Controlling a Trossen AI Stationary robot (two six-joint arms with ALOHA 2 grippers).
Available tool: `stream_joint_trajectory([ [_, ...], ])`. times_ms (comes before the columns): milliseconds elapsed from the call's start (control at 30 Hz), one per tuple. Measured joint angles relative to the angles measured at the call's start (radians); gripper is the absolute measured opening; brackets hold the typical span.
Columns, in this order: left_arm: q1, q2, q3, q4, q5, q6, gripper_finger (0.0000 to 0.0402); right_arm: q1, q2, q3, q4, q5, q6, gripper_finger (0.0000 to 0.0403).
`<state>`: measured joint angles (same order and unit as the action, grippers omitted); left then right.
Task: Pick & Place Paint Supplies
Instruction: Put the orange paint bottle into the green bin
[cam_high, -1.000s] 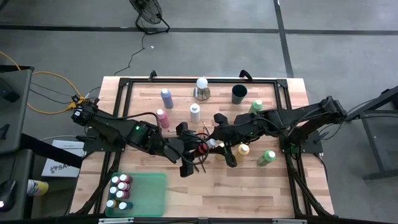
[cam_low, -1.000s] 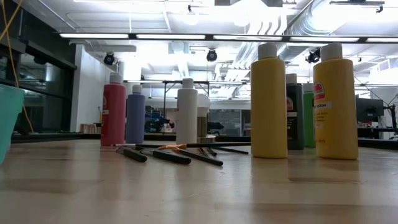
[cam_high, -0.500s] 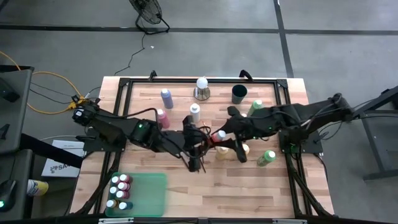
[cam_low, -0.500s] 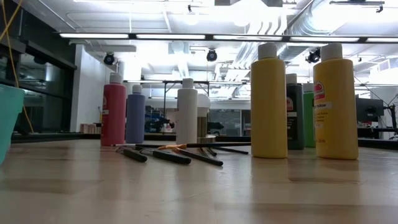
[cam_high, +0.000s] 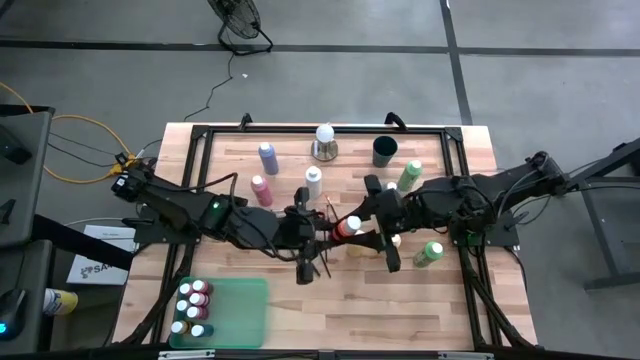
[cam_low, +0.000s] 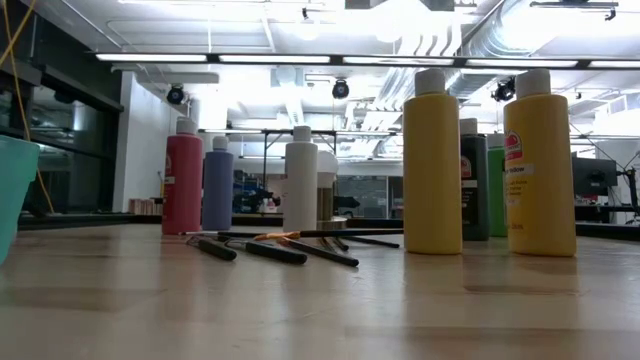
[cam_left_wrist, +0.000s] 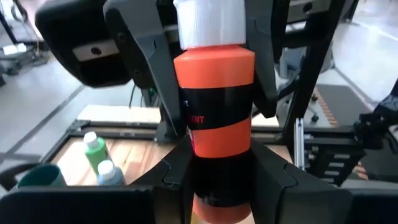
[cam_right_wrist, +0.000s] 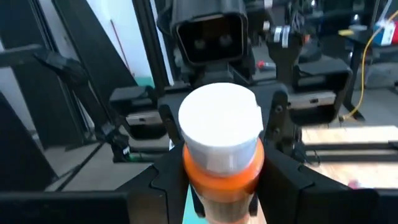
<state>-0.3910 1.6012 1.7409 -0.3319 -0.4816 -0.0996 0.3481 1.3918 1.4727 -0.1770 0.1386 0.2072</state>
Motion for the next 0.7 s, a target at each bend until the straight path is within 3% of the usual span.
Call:
stream_joint_trajectory([
  [267,0.001,0.001,0.002,0.121,0.001,0.079,0.0098,0.000,0.003,0.000,0.154,-0.017,-0.055,0.0147],
  [533,0.003,0.004,0.002,0.162,0.001,0.096,0.0098,0.000,0.005,0.000,0.165,-0.017,-0.058,0.0135],
  [700,0.004,0.006,0.002,0.157,0.008,0.105,0.0161,-0.001,0.007,0.000,0.160,-0.025,-0.047,0.0125],
])
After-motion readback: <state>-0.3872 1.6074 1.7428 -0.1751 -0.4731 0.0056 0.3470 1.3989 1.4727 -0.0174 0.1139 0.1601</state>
